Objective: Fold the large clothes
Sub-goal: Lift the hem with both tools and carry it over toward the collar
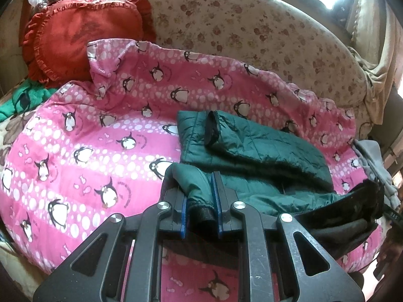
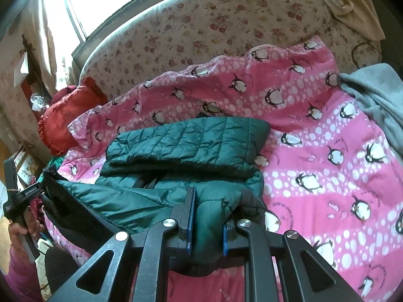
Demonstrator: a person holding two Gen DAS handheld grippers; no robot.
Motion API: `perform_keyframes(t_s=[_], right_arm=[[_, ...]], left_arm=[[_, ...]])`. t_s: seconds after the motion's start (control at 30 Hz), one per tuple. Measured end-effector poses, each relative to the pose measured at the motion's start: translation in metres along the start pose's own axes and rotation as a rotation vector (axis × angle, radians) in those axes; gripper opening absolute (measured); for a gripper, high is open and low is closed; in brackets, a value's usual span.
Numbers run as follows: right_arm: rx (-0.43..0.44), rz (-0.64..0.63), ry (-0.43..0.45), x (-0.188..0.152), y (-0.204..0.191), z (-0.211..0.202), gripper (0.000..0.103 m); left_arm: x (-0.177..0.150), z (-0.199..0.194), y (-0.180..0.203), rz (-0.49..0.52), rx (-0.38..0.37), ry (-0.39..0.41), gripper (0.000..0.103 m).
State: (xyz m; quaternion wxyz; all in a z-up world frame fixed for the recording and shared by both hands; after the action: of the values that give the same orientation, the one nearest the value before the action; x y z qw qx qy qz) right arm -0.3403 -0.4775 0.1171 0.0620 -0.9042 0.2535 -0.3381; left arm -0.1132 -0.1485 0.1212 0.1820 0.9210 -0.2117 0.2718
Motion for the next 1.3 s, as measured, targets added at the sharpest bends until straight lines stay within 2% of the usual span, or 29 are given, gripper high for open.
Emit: perform_keyframes(t_s=[0.67, 1.1, 1.3], right_arm=[[-0.079, 0.0, -0.03, 0.071, 0.016, 0.045, 0.015], [-0.12, 0.027, -0.037, 0.11, 0.035, 0.083, 0.015], [-0.126, 0.046, -0.061, 0.127, 0.042, 0.11, 0.015]], left_arm=[[0.065, 0.048, 0.002, 0.005, 0.084, 0.003, 0.016], [0.106, 0.098, 0.002, -0.015, 0.135, -0.021, 0.016], [0.115, 0.135, -0.006, -0.04, 0.156, -0.072, 0.016]])
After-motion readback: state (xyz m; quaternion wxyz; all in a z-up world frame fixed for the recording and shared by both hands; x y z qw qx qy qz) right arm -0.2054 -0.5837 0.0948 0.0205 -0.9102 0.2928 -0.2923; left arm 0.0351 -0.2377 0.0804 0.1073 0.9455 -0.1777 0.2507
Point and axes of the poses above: each gripper's, at about its wrist camera, not at the fingertips, and z roughly the way its jaws point, y to its right, x to its top, the point moved 10 cm from there along z, roughly the way its jaws point, and after that the axes turned 8 degrees about -y, right-handed, at the moved point
